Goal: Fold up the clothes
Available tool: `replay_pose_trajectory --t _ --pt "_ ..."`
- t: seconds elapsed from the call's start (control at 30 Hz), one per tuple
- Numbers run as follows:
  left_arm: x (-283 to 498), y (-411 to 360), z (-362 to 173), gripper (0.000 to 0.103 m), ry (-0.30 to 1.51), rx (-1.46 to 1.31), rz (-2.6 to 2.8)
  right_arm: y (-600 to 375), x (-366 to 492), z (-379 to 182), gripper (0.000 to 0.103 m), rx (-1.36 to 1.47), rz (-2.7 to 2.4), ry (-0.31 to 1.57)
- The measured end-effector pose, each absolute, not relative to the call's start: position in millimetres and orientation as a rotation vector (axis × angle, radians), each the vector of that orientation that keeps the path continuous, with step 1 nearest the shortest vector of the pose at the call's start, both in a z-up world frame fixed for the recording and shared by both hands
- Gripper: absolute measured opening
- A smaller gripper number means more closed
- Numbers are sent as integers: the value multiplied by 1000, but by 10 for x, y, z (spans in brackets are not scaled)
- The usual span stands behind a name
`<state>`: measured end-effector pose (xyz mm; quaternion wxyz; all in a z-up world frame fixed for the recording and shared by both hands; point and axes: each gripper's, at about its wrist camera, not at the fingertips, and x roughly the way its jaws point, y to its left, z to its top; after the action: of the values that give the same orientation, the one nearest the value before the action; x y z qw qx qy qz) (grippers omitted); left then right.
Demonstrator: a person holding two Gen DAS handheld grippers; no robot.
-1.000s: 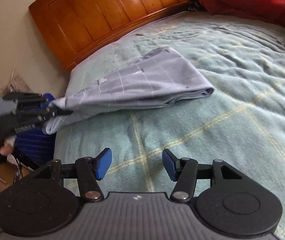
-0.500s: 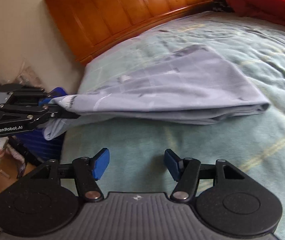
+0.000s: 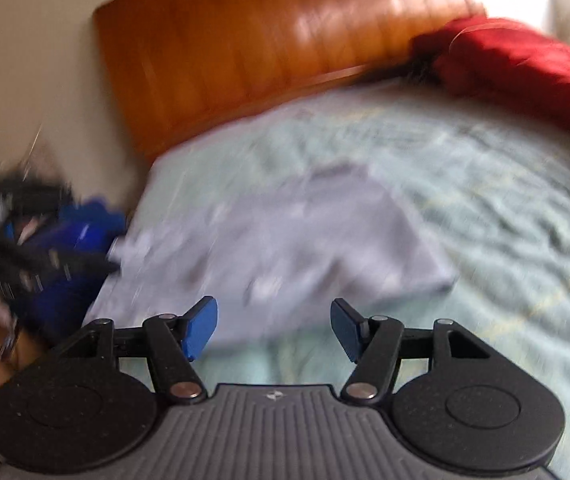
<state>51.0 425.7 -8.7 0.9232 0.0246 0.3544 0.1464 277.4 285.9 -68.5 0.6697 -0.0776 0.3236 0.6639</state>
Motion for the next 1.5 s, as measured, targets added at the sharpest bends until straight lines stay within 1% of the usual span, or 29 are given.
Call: replay_pose_trajectory --t 0.03,0.13,0.17,0.23,0.37,0.43,0.47,0.53,0.6,0.63,0.7,0.73,0.8,0.83,0.9,0.93,1.0,1.1,1.17,1.2,1.27,1.4,1.5 --pt "488 4319 -158 50 748 26 305 2898 2835 -664 68 -154 1482 713" --pt "423 4503 -370 50 810 -50 317 3186 3021 -882 68 -157 1445 784" --pt "401 4565 -440 50 831 -75 321 3192 3032 -909 62 -177 1433 783" --pt "355 4685 -576 50 870 -124 328 3135 3022 -909 61 -215 1418 764" --pt "194 4679 -386 50 832 -99 325 3025 2941 -857 63 -292 1394 719" --pt "285 4730 -348 56 798 -115 336 3017 2743 -721 63 -302 1451 675" --pt "332 4756 -331 56 781 -123 341 3024 2595 -658 64 -299 1495 645" --pt "449 4848 -440 56 804 -167 360 3057 2312 -607 65 -314 1571 602" --pt "478 4936 -583 58 826 -212 382 3115 2048 -670 66 -391 1609 579" --pt "425 4946 -620 58 805 -216 380 3145 1926 -738 66 -451 1617 574" --pt "365 4939 -596 58 796 -211 393 3134 1750 -883 67 -582 1590 536" --pt "328 4904 -544 56 793 -208 395 3095 1710 -904 67 -610 1575 506" --pt "251 4816 -437 56 779 -205 385 3000 1732 -825 68 -580 1568 527" --pt "215 4743 -398 58 765 -190 351 2951 1752 -774 68 -557 1567 544" --pt "149 4609 -367 63 749 -166 300 2863 1769 -714 72 -521 1548 575" --pt "134 4555 -409 64 764 -165 287 2821 1776 -688 73 -503 1536 590" --pt "120 4448 -556 65 824 -137 279 2735 1790 -636 74 -468 1513 621" --pt "47 4370 -615 65 800 -108 295 2632 1771 -597 79 -444 1471 691" --pt "72 4407 -490 65 804 -154 293 2563 1691 -571 88 -438 1436 704" --pt "83 4439 -414 66 787 -168 282 2526 1647 -557 91 -434 1418 707" --pt "132 4523 -296 70 745 -172 292 2445 1572 -534 102 -406 1407 686" --pt "274 4806 -257 70 697 -254 333 2387 1466 -529 103 -376 1420 676" --pt "366 5034 -522 70 782 -345 413 2369 1428 -532 103 -388 1426 676"
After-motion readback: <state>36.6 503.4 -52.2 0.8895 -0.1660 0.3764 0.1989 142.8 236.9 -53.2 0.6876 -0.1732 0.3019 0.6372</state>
